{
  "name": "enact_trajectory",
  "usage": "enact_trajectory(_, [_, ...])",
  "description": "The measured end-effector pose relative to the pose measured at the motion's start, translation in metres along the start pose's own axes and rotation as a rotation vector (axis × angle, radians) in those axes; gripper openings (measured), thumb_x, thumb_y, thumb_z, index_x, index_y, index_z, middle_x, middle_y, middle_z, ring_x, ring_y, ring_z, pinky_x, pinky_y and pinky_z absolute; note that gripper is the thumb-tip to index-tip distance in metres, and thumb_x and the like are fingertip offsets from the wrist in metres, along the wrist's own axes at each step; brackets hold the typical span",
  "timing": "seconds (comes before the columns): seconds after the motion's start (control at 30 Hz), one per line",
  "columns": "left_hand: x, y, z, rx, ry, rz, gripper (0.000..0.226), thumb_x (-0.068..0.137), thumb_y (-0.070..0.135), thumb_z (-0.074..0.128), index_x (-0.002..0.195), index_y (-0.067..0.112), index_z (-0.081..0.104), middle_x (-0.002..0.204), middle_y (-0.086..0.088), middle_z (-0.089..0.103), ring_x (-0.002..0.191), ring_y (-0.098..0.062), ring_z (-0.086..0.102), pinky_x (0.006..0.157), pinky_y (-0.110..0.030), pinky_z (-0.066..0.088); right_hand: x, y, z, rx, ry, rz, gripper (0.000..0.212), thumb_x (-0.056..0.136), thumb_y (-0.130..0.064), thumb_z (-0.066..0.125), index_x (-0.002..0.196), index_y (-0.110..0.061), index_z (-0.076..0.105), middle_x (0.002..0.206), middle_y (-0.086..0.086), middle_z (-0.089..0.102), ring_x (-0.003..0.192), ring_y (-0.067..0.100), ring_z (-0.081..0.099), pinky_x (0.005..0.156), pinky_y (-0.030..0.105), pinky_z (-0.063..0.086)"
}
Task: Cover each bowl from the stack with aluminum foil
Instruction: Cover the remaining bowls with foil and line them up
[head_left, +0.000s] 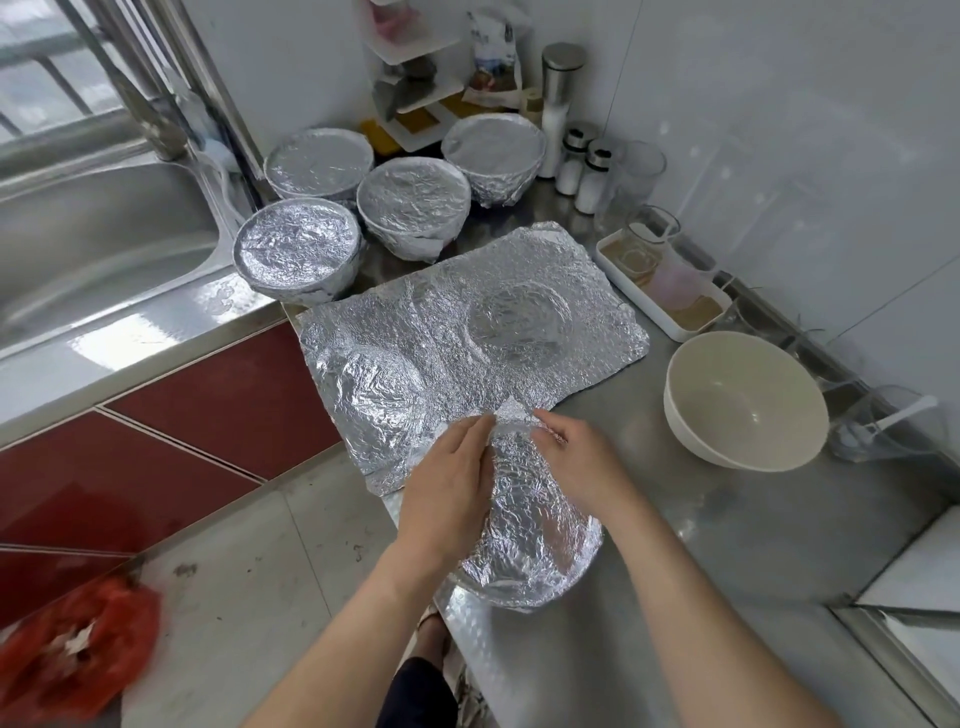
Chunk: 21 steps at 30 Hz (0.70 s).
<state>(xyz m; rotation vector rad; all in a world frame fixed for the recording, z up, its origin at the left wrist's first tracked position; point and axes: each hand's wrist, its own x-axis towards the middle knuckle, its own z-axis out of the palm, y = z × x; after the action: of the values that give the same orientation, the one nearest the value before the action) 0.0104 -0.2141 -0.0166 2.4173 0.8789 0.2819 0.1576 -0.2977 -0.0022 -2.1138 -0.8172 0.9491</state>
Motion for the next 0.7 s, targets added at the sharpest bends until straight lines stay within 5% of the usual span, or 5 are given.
enact_trajectory(0.17, [0.002,0.001,0.001,-0.001,0.003,0.007,0.039,0.104,0.023,0.043,0.142,0.013,0.049,0.139,-0.004,0.055,0.122,-0.023,0.055,0.097,-0.034,0.046,-0.002,0.005,0.002,-0.058,0.027,-0.033,0.039,0.103,-0.021,0.043,0.14,-0.014,0.049,0.125,-0.003,0.061,0.111,0.012,0.057,0.082,0.013,0.038])
enact_trajectory(0.3, [0.001,0.003,0.001,0.0,0.004,-0.002,0.04,0.104,0.023,0.043,0.142,0.012,0.049,0.14,-0.004,0.055,0.123,-0.023,0.054,0.1,-0.033,0.044,0.003,0.012,0.007,-0.149,0.05,-0.064,0.027,0.102,-0.021,0.042,0.119,-0.01,0.061,0.073,-0.008,0.053,0.061,0.006,0.046,0.053,0.018,0.033])
enact_trajectory(0.37, [0.001,0.002,0.0,-0.002,0.005,-0.003,0.04,0.104,0.022,0.043,0.142,0.013,0.049,0.14,-0.004,0.054,0.124,-0.022,0.054,0.1,-0.032,0.044,0.003,0.012,0.006,-0.143,0.031,-0.059,0.03,0.102,-0.023,0.042,0.125,-0.013,0.059,0.077,-0.012,0.055,0.064,0.002,0.046,0.056,0.015,0.035])
enact_trajectory(0.5, [0.0,-0.002,-0.001,-0.004,0.002,0.021,0.041,0.103,0.023,0.044,0.143,0.015,0.048,0.142,-0.001,0.053,0.127,-0.021,0.051,0.102,-0.036,0.046,-0.004,0.007,-0.001,-0.076,-0.01,-0.066,0.049,0.102,-0.033,0.042,0.149,-0.032,0.031,0.132,-0.002,0.055,0.113,0.013,0.055,0.092,0.024,0.042])
enact_trajectory(0.7, [-0.002,-0.003,0.0,-0.025,0.021,-0.002,0.04,0.103,0.021,0.045,0.142,0.016,0.049,0.141,-0.001,0.054,0.127,-0.022,0.052,0.099,-0.035,0.045,0.001,0.001,0.002,-0.303,0.008,-0.188,0.04,0.103,-0.029,0.042,0.141,-0.019,0.047,0.129,0.006,0.062,0.115,0.022,0.058,0.095,0.031,0.047])
